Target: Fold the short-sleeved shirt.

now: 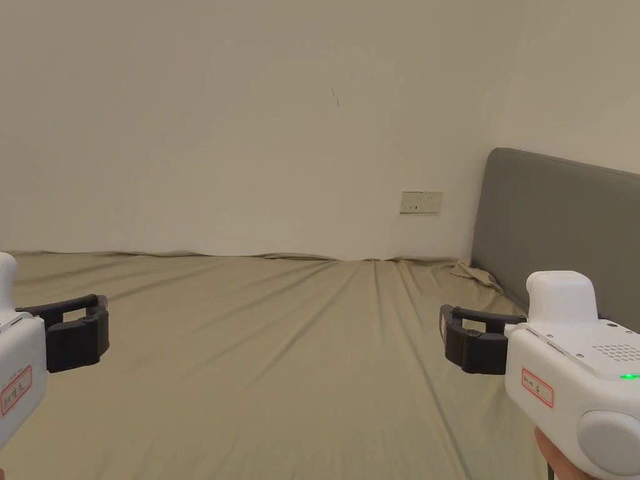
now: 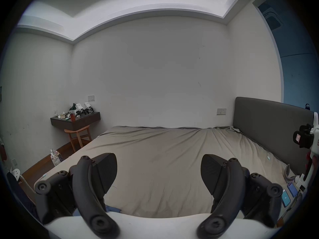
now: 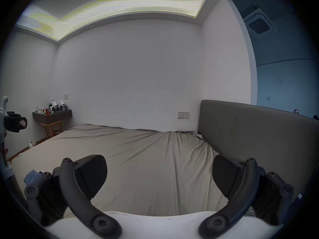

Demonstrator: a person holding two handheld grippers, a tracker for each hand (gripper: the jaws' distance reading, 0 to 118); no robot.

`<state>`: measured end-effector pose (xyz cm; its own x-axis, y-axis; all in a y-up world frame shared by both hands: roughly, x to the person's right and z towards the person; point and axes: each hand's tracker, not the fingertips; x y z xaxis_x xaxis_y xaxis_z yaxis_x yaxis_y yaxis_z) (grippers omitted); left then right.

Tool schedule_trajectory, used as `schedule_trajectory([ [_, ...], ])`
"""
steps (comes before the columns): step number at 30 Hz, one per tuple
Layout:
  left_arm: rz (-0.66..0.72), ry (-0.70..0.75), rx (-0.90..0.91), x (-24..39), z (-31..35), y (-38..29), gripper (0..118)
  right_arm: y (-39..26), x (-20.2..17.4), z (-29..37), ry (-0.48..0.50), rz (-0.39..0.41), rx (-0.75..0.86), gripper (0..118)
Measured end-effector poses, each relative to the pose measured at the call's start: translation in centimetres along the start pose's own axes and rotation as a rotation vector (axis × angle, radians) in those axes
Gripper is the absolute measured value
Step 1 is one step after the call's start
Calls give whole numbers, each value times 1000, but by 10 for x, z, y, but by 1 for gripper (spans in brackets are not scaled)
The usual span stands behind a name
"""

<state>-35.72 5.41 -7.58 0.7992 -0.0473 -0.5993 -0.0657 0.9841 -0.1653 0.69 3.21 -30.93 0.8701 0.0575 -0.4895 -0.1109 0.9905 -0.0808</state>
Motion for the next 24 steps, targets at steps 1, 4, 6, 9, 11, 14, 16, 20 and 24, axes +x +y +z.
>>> schedule_trajectory([
  [1,0,-1,0,0,0,0,106,0,0,0,0,-3,0,118],
  [4,4,-3,-3,-1,-1,0,106,0,0,-1,1,-1,-7,118],
  [6,1,-3,-6,-1,-1,0,106,0,0,-1,2,5,-9,118],
  [9,2,-9,-3,-1,-1,0,106,0,-2,-1,2,10,-8,118],
  [11,5,-11,-1,-2,-1,0,106,0,-3,-1,2,11,-7,118],
  [14,1,-7,0,-3,-2,0,106,1,-4,-1,0,17,-7,118],
  [16,-1,-4,1,-4,-2,1,106,1,-5,-2,0,20,-7,118],
  [20,9,-2,3,-5,-3,1,106,1,-4,-2,2,17,-7,118],
  [24,5,4,-3,-6,-4,1,106,2,-4,-1,0,25,-7,118],
])
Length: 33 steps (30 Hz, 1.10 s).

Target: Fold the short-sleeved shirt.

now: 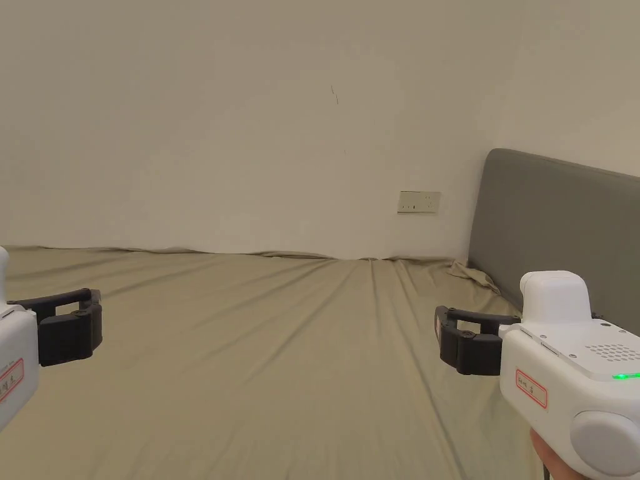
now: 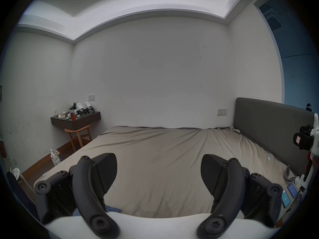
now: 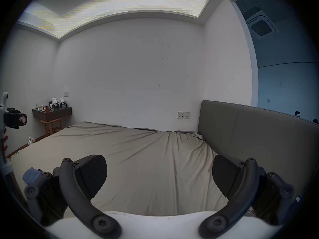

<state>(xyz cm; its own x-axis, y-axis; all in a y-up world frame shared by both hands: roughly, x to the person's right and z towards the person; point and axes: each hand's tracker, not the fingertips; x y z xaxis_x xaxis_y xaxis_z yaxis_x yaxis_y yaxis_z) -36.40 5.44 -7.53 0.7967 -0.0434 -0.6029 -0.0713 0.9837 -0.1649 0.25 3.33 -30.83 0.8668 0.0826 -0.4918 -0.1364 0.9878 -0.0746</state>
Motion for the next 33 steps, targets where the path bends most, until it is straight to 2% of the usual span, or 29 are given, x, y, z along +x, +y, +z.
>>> schedule_trajectory([
  [6,-5,-6,-2,3,0,-1,106,-1,1,1,2,-3,-4,118],
  [12,-6,-11,-12,3,-2,-3,106,0,-3,0,-13,48,-24,118],
  [17,-12,-16,-20,6,-3,-4,106,-2,-1,4,17,14,-2,118],
  [25,-11,-32,-17,7,-3,-3,106,-2,5,2,72,-86,-15,118],
  [26,-10,-32,-20,6,-4,-3,106,-2,5,2,54,-100,-13,118],
  [29,-10,-35,-26,7,-5,-5,106,-3,-2,5,-96,-87,-4,118],
  [31,-10,-39,-31,7,-6,-6,106,-2,4,4,-24,-125,-6,118],
  [33,-12,-41,-40,8,-8,-7,106,-1,12,4,80,-221,-41,118],
])
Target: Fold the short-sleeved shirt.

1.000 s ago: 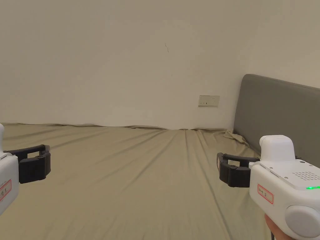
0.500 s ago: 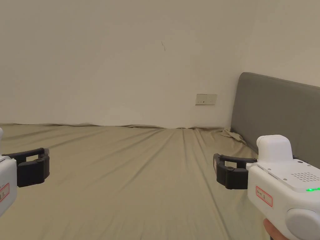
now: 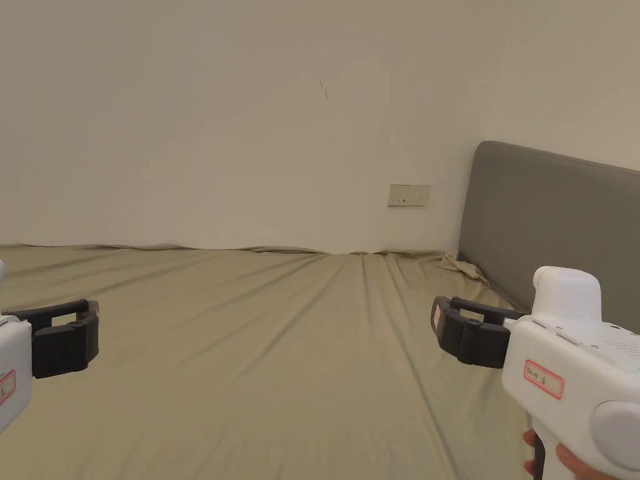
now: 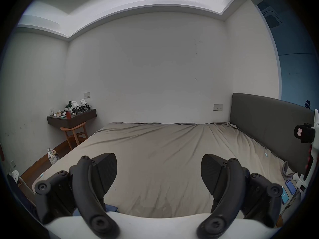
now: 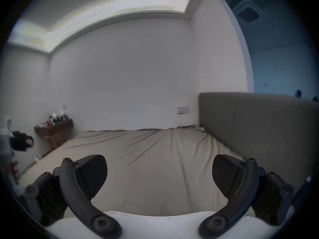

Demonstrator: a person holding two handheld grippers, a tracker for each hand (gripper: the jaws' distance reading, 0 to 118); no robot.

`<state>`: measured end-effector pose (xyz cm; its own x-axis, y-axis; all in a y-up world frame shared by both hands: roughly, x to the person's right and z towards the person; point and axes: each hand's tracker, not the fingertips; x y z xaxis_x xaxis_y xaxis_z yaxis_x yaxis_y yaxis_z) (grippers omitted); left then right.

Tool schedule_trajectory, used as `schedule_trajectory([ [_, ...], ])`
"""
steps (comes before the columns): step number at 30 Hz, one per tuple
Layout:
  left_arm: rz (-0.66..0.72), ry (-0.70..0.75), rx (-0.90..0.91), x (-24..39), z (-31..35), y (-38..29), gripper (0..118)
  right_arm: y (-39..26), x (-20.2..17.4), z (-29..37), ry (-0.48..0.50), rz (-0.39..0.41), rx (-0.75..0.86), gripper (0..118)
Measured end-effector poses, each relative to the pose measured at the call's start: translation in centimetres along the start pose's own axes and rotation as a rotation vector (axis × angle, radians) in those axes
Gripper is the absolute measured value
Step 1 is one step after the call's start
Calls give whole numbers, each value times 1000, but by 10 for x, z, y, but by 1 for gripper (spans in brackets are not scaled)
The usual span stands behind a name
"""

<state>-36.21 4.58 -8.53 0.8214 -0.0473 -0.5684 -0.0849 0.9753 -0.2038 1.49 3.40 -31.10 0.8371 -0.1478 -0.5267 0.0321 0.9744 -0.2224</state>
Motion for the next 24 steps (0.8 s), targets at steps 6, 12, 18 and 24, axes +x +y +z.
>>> schedule_trajectory([
  [6,0,-14,-13,3,-3,-1,106,3,6,4,25,-158,-24,118],
  [12,-14,-31,-16,9,-4,-1,106,2,3,-4,-43,-69,-32,118],
  [18,5,-38,-5,9,-5,-3,106,0,-2,-4,-48,2,-65,118],
  [24,1,-32,12,10,-5,-2,106,-13,-16,-5,-99,163,3,118],
])
